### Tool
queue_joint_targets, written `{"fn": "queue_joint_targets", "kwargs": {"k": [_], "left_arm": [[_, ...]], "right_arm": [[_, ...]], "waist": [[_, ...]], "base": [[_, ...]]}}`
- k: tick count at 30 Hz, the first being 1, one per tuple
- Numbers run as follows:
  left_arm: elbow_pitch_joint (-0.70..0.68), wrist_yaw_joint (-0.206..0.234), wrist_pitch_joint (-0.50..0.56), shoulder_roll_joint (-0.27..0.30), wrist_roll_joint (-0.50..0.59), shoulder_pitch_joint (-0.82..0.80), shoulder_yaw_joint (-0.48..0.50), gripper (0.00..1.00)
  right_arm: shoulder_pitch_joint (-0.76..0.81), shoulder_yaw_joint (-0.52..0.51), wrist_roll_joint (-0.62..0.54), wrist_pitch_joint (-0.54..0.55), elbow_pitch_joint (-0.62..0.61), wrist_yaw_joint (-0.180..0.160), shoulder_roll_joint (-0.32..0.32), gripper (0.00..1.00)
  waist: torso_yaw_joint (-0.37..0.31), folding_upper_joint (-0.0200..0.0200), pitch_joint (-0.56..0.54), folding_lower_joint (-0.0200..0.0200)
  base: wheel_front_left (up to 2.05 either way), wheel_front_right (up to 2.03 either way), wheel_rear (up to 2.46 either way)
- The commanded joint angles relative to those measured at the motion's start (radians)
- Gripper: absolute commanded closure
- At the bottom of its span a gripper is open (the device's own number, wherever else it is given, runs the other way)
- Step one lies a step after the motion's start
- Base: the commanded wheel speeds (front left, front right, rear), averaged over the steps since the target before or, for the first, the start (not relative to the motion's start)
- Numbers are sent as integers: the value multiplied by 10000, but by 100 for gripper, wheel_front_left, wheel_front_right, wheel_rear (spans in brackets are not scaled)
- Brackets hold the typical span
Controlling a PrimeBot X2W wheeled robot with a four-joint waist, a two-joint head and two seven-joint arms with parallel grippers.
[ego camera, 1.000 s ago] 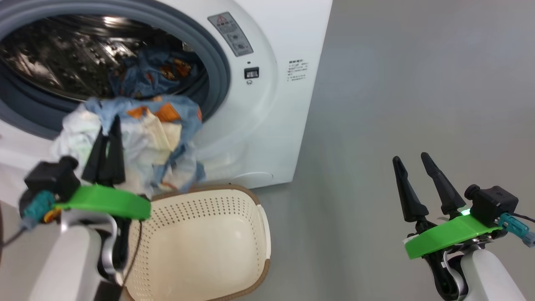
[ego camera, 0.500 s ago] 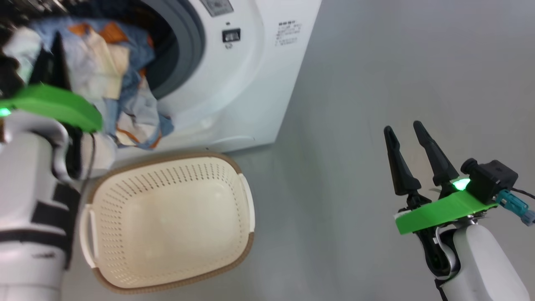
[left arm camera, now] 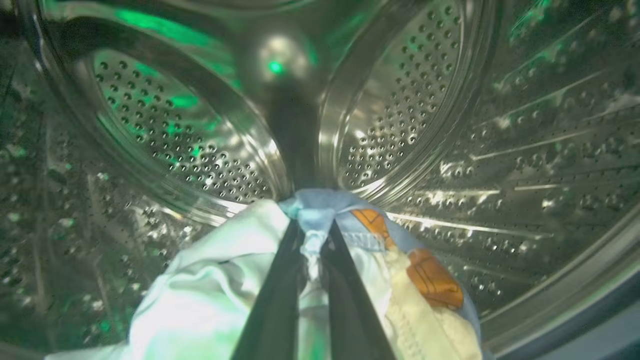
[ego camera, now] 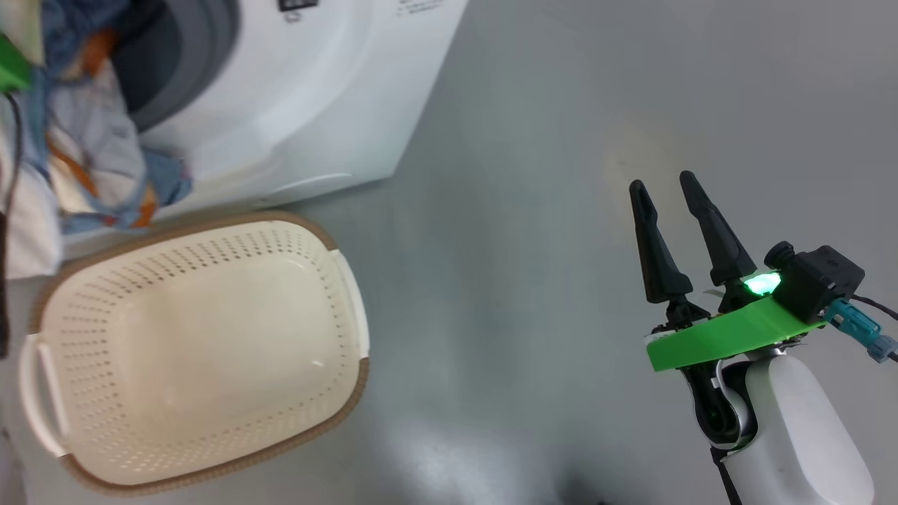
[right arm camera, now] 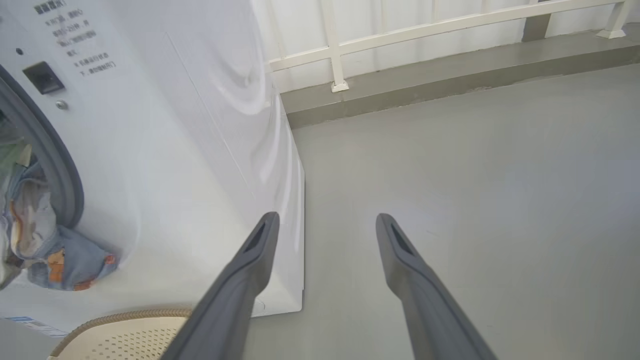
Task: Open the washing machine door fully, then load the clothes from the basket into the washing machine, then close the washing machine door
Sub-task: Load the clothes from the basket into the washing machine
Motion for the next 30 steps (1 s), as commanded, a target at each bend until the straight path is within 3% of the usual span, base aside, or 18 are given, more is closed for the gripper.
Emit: {"fn": "queue_joint_targets", "kwargs": {"k": [1, 4, 5, 6, 7, 16, 30], "left_arm": [[-517, 99, -64, 512, 158, -291, 303, 100], [-1129, 173, -64, 443, 356, -200, 660, 100], [-1104, 165, -64, 386, 407, -124, 715, 91], [-1072, 163, -64, 343, 466, -81, 761, 29], [-972, 166, -64, 305, 503, -40, 813, 0], [371, -45, -64, -27, 663, -104, 818, 0], [-269, -388, -64, -478, 743, 1406, 833, 0]], "right_arm": [[-25, 155, -61, -48, -260, 16, 61, 0], [-57, 127, -71, -48, -263, 16, 123, 0], [-62, 124, -82, -48, -251, 16, 143, 0], [-69, 121, -92, -48, -238, 16, 161, 0], [-83, 129, -98, -48, -222, 16, 176, 0], [-158, 112, -157, -48, -130, 16, 137, 0], [-100, -124, -180, -48, -145, 16, -79, 0]], "waist": [[-471, 0, 503, 0], [-509, 0, 562, 0], [-507, 0, 550, 0], [-495, 0, 537, 0], [-476, 0, 519, 0], [-65, 0, 245, 0], [619, 0, -413, 0]], "base": [[0, 0, 0], [0, 0, 0], [0, 0, 0], [0, 0, 0], [0, 0, 0], [0, 0, 0], [0, 0, 0]]}}
